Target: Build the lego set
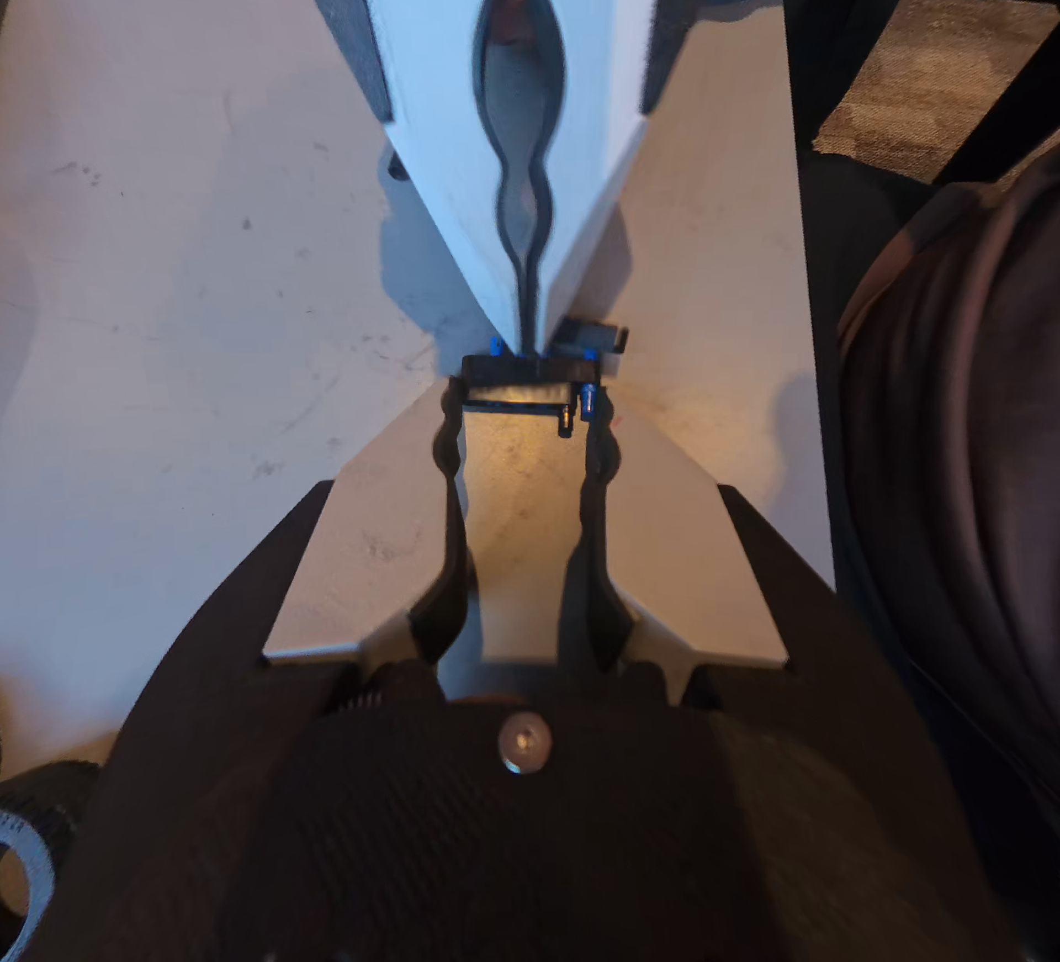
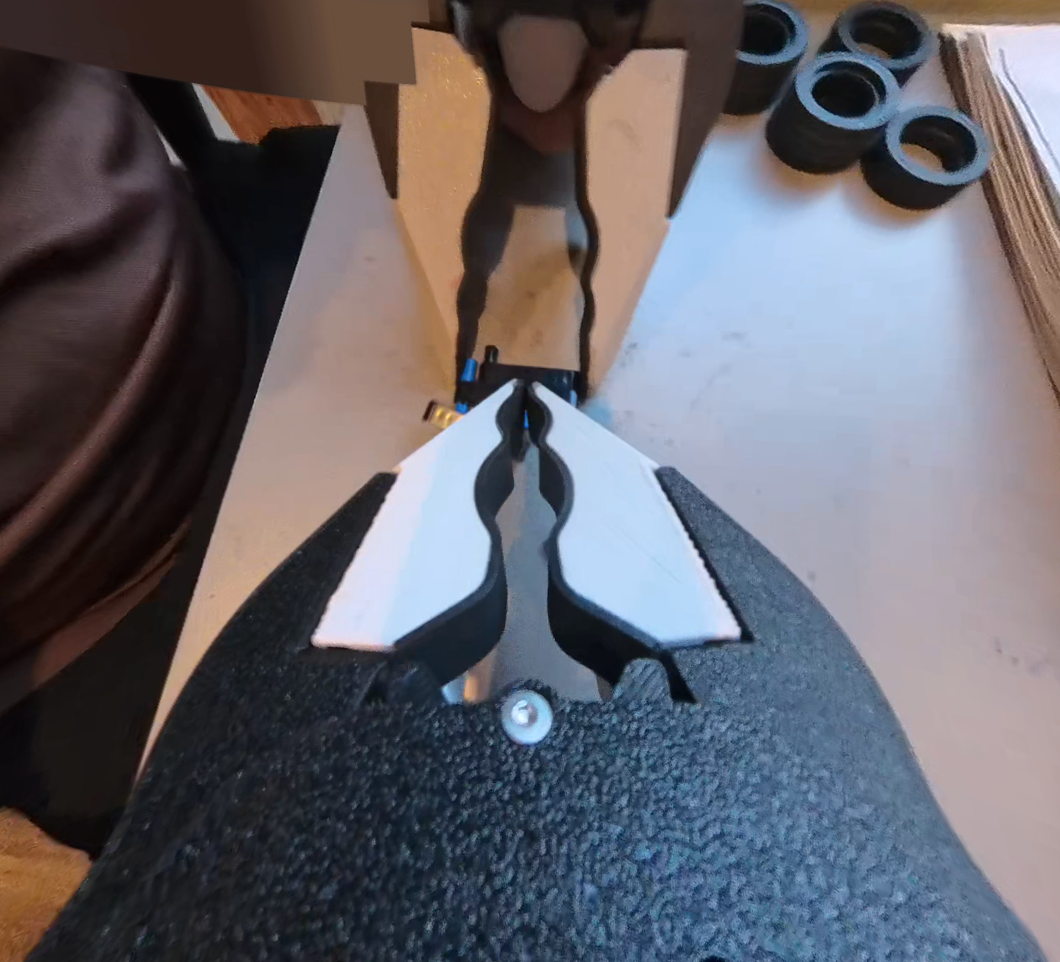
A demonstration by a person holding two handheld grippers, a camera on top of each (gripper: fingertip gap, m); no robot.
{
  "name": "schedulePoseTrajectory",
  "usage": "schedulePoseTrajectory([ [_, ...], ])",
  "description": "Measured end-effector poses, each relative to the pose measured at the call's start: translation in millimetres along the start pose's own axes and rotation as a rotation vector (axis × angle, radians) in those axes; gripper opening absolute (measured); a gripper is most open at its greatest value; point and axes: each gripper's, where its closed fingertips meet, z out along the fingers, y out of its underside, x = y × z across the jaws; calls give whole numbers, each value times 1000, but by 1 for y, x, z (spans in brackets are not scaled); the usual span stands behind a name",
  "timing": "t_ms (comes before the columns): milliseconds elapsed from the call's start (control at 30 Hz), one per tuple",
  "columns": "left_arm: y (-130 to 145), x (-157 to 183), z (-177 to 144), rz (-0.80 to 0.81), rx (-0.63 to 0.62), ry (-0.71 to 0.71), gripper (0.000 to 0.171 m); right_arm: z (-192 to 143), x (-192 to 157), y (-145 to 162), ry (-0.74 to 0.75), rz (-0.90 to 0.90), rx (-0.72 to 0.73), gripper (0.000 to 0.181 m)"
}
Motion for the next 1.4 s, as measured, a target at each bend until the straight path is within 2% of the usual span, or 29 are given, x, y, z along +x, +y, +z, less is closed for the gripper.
schedulePoseTrajectory([
  [100, 0, 0, 0, 0, 0, 0, 44, -4, 13, 12, 54, 93, -17, 2],
  [167, 0, 0, 0, 0, 0, 0, 45, -9, 17, 20, 106, 94, -56, 12],
  [400, 0, 0, 0, 3, 0, 1, 45, -35, -6, 21, 138, 154, -90, 38],
  [533, 1, 6, 0, 40, -2, 21, 44, -27, -23, 21, 131, 188, -106, 51],
  [667, 2, 12, -1, 68, -4, 48, 45, -15, -21, 34, 212, 186, -171, 51],
  [833, 3, 17, -2, 87, -5, 70, 50, -12, -25, 33, 193, 172, -149, 40],
  [967, 4, 18, -2, 94, -6, 72, 53, -11, -24, 32, 180, 188, -99, 39],
  [1133, 3, 15, -2, 76, -3, 62, 45, -10, -20, 30, 180, 200, -50, 39],
  [1400, 2, 18, -4, 25, 7, 128, 50, -8, -14, 26, 199, 164, -36, 39],
])
